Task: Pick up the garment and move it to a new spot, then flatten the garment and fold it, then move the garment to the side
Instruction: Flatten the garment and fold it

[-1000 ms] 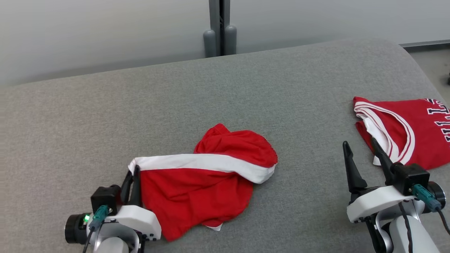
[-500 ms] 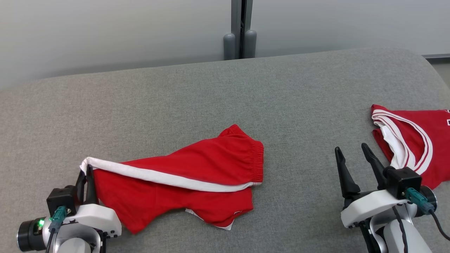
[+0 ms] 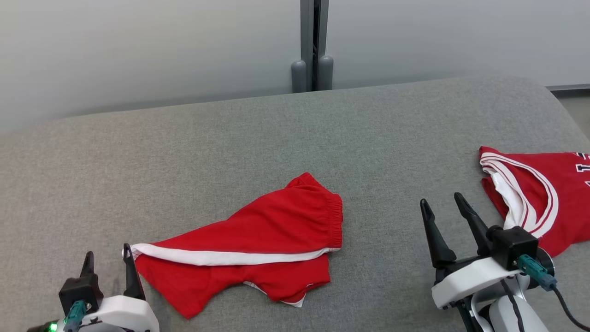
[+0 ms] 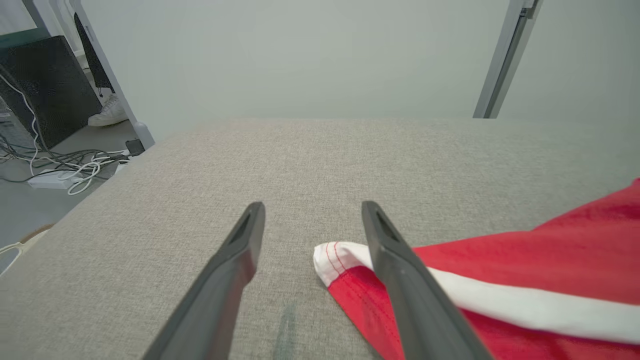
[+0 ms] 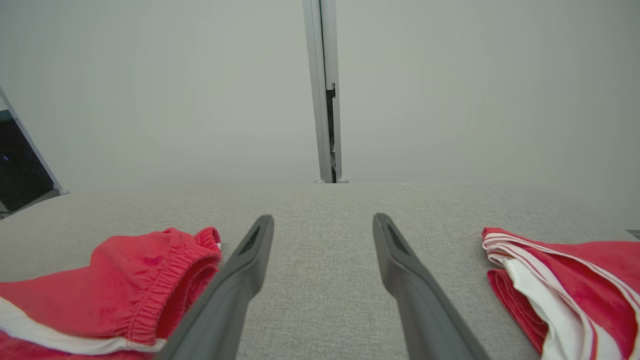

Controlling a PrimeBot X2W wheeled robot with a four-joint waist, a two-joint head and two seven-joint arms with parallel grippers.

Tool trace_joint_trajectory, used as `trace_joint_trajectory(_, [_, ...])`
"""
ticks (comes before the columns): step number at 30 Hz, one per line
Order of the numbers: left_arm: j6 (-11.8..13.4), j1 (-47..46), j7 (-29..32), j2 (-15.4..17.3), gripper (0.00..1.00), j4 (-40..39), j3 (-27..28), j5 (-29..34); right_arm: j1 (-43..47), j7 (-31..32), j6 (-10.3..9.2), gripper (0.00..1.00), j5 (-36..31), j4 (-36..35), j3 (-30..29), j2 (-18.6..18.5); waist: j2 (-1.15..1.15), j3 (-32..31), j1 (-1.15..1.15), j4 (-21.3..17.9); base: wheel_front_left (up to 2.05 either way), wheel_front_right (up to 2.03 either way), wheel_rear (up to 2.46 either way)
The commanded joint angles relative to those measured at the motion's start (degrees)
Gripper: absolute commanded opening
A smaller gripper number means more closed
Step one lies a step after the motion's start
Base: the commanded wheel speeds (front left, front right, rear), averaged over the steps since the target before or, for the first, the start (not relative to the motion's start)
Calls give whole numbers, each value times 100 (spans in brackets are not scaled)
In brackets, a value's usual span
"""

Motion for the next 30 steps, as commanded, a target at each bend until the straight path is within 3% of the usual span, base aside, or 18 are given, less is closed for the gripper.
trace_joint_trajectory(1, [31,108,-7,-1,100,-75,1,44,73,-24,-2,100,14,-32,23,-30,0,-60,0,44,0,0,0])
trace_joint_trajectory(12, [-125,550,-8,-60,100,-280,-461,149,474,-23,-1,100,4,81,168,-28,0,-411,0,294,0,0,0])
trace_joint_trajectory(22, [-71,781,-8,-63,100,-331,-667,78,612,-24,-2,100,87,225,384,-31,0,-474,0,323,0,0,0])
trace_joint_trajectory(30, [-7,734,-8,-63,100,-320,-614,36,547,-24,-2,100,11,256,237,-36,0,-449,0,337,0,0,0])
